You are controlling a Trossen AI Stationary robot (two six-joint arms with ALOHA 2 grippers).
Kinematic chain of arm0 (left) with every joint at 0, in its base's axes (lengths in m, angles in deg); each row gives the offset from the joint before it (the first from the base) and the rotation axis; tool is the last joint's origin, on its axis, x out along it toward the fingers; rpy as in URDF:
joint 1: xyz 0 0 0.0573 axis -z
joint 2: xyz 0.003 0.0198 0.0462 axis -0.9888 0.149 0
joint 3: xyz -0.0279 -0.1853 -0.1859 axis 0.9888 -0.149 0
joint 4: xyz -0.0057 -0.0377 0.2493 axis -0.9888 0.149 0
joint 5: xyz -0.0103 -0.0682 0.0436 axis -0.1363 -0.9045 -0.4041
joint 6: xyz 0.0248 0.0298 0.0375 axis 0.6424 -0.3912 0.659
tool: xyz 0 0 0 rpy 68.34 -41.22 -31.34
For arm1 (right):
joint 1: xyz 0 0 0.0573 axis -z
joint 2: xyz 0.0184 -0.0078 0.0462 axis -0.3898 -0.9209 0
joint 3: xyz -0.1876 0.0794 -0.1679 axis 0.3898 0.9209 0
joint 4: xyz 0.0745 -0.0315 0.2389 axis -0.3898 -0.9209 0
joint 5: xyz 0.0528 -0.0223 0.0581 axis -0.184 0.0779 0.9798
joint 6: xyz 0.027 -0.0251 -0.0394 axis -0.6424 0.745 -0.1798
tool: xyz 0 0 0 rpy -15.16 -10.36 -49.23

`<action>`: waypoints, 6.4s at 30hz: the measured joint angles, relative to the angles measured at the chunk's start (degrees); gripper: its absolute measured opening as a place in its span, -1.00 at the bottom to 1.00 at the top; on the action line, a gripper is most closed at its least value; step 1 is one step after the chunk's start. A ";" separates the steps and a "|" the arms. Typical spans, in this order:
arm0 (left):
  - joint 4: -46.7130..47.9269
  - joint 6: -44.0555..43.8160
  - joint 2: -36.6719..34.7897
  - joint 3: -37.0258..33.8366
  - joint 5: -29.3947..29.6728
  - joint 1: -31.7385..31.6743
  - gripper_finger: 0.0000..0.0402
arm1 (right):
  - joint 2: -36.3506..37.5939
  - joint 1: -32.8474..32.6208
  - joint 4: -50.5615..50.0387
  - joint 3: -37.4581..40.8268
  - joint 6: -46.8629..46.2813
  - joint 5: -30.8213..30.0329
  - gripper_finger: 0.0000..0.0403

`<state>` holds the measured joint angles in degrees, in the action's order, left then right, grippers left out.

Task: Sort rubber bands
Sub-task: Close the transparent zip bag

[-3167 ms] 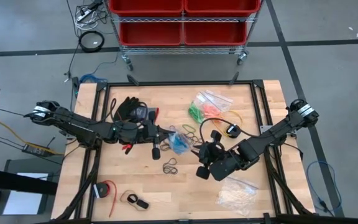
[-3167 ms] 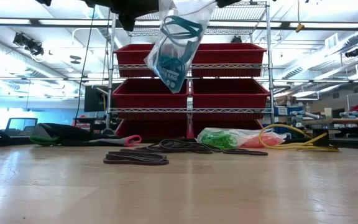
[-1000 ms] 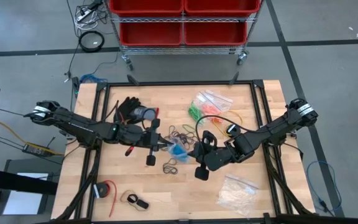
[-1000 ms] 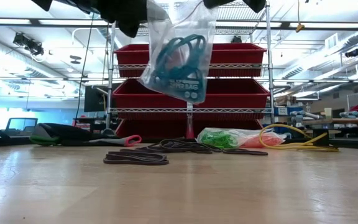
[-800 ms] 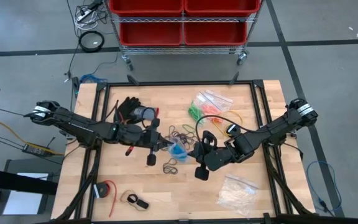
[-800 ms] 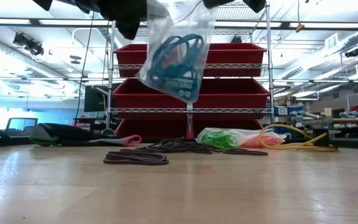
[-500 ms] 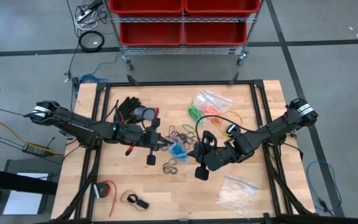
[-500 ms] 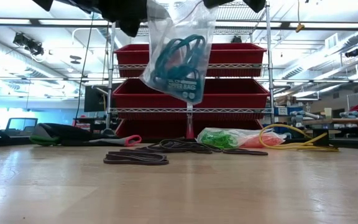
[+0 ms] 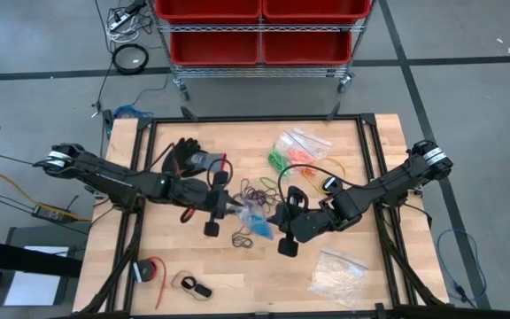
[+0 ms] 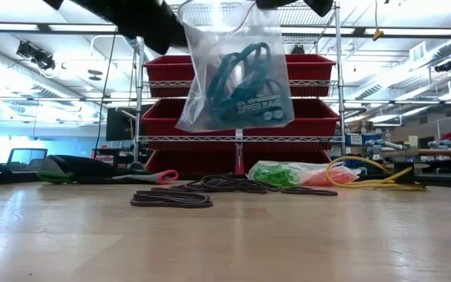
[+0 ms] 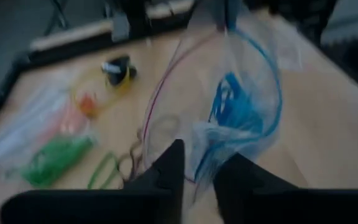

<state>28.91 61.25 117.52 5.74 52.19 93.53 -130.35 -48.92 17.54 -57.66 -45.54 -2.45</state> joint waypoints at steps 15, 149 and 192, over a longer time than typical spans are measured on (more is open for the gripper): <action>22.89 0.94 0.00 7.25 -7.08 0.02 -0.39 | 0.00 2.64 -7.53 0.07 -1.47 11.55 -1.00; -77.18 -13.07 20.76 -26.30 6.75 5.16 -0.93 | 0.39 3.58 -2.48 0.04 -3.53 7.14 -1.00; -43.32 -9.27 -2.45 -26.30 4.42 5.70 -1.00 | 0.42 -0.91 -7.23 0.04 -7.26 -2.15 -1.00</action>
<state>-14.41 51.98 115.07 -20.56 56.61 99.23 -129.93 -49.83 10.30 -57.62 -52.80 -4.60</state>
